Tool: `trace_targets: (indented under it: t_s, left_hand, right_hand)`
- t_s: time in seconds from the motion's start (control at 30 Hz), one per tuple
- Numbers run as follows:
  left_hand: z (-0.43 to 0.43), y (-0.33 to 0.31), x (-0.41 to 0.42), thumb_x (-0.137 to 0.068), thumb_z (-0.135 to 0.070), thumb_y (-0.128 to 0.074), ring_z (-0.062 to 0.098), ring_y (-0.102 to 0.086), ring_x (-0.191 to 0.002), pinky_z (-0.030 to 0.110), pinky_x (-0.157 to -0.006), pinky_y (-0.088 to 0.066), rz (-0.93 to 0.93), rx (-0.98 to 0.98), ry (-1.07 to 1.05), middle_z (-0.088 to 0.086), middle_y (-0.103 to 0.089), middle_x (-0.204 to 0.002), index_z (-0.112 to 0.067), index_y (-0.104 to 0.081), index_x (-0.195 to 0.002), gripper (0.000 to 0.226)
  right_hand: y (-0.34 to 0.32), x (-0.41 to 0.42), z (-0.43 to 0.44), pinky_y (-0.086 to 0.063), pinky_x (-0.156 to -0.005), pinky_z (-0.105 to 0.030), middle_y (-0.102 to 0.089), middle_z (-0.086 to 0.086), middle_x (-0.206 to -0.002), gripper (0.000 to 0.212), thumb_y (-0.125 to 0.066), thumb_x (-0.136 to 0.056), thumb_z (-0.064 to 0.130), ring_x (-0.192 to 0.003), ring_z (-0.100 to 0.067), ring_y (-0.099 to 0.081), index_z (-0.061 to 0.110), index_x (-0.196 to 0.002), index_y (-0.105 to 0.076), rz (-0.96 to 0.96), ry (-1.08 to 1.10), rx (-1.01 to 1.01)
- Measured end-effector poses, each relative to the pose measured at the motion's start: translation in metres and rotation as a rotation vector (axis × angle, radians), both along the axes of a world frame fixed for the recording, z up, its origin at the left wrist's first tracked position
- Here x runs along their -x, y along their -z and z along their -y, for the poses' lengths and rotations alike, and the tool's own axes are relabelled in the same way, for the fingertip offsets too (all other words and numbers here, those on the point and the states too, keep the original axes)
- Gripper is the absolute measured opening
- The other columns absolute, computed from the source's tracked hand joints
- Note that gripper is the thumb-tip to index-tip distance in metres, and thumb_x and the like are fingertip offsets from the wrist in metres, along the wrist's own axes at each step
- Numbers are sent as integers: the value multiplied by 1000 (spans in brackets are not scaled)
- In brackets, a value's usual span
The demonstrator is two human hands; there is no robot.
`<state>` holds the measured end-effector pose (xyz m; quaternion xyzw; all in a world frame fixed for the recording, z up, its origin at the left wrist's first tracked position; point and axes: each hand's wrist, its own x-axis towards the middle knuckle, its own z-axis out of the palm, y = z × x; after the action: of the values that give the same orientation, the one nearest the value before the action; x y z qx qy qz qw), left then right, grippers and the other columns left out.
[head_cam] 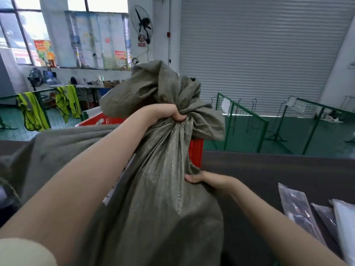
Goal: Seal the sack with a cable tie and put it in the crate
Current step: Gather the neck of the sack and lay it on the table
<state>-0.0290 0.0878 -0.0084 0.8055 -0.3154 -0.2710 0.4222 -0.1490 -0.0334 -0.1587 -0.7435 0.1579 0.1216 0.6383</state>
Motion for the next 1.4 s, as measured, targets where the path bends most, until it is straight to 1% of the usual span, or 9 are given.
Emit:
trace_targets:
  t_s: [0.1,0.37,0.5,0.6,0.7,0.83,1.1,1.23,1.4]
  left_hand:
    - [8,16,6,-90,-13,-52,16,-60,-52,22,-55,-45,-5,-132,44,-1,-67,-47,-11,-60,-71,21]
    - [24,95,2,-88,-13,-57,23,-52,-108,28,-90,-38,5,-190,123,8,-53,-131,-5,-49,-128,41]
    - [22,129,16,-91,-16,-53,15,-57,-80,23,-72,-47,-218,-252,221,3,-62,-92,-8,-57,-113,23]
    - [20,153,27,-92,-14,-51,13,-60,-73,21,-65,-49,-327,-314,262,0,-64,-81,-4,-53,-123,33]
    - [22,172,33,-93,-13,-49,10,-63,-62,16,-56,-52,-370,-422,308,-2,-66,-72,1,-50,-128,38]
    - [23,193,44,-93,-9,-46,2,-64,-45,12,-50,-52,-386,-510,353,-7,-68,-53,5,-47,-129,38]
    - [42,239,47,-91,-3,-45,14,-66,-59,21,-61,-53,-502,-658,396,-3,-71,-55,-14,-72,-69,36]
    - [50,268,61,-90,-6,-45,23,-57,-84,28,-74,-46,-437,-847,491,6,-63,-87,-7,-57,-114,27]
    - [56,279,55,-91,-6,-43,23,-56,-79,30,-72,-47,-442,-852,487,8,-59,-90,-8,-49,-127,37]
  right_hand:
    - [32,-2,-22,-46,-93,-31,-65,0,-107,38,-65,-69,35,-102,-17,-60,27,-105,-57,6,31,-148]
    - [105,5,-49,-40,-107,-43,-58,-2,-124,47,-65,-77,40,-118,-22,-54,34,-120,-46,-104,99,-379]
    - [130,30,-64,-55,-72,-30,-62,9,-107,49,-65,-66,53,-98,-10,-60,36,-109,-51,-214,-55,-375]
    - [155,56,-51,-51,-75,-32,-65,5,-103,54,-75,-62,32,-93,-12,-61,25,-112,-55,-157,-72,-455]
    - [173,73,-12,-51,-81,-46,-69,-16,-103,84,-87,-35,29,-92,-32,-67,10,-112,-59,131,375,-992]
    - [153,65,12,-42,-99,-54,-55,-21,-133,86,-72,-56,51,-124,-40,-49,16,-131,-53,487,738,-1289]
    - [108,68,40,-50,-88,-41,-67,-14,-112,29,-58,-85,17,-104,-31,-62,8,-112,-63,550,1037,-888]
    - [149,101,26,-43,-94,-36,-54,-23,-132,51,-60,-85,27,-118,-36,-53,-3,-125,-52,-231,1206,86]
    - [163,116,45,-40,-97,-37,-50,-22,-136,71,-56,-81,48,-123,-36,-49,-2,-131,-45,-339,1035,189]
